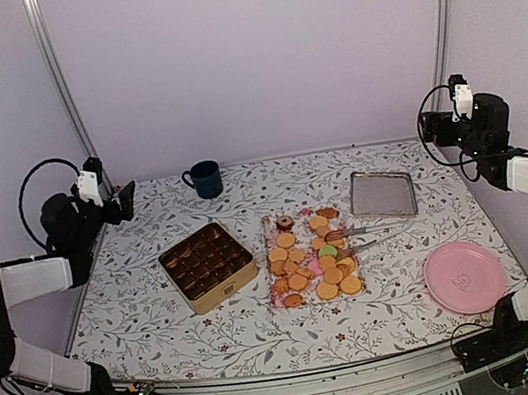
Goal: Pack the cookies
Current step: Pick up the clamp from the center of the board.
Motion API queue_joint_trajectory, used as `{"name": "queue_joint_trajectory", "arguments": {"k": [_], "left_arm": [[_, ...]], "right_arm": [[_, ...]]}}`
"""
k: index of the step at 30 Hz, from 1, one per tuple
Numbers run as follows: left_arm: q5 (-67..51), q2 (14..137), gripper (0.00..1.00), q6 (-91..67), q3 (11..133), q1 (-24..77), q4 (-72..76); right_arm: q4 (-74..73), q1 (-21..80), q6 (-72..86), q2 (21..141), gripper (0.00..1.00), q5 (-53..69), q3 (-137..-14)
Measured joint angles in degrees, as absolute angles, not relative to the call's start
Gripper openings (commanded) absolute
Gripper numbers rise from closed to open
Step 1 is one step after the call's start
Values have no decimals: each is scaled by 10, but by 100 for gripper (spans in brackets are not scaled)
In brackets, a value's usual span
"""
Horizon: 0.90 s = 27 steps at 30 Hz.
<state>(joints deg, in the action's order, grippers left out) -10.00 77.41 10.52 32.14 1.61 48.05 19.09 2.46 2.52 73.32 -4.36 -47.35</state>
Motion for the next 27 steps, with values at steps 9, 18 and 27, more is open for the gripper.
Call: {"name": "queue_joint_trajectory", "arguments": {"k": [9,18,27], "left_arm": [[-189,778,99,137,548,18,-6],[-260,826,99,139,659,20,-230],[-307,903,99,154,728,45,-320]], "right_arm": [[39,44,29,644,90,197,-502],[-111,182,-124,729,71,201,-510],[-138,225,-192,820,58,162,-487]]}}
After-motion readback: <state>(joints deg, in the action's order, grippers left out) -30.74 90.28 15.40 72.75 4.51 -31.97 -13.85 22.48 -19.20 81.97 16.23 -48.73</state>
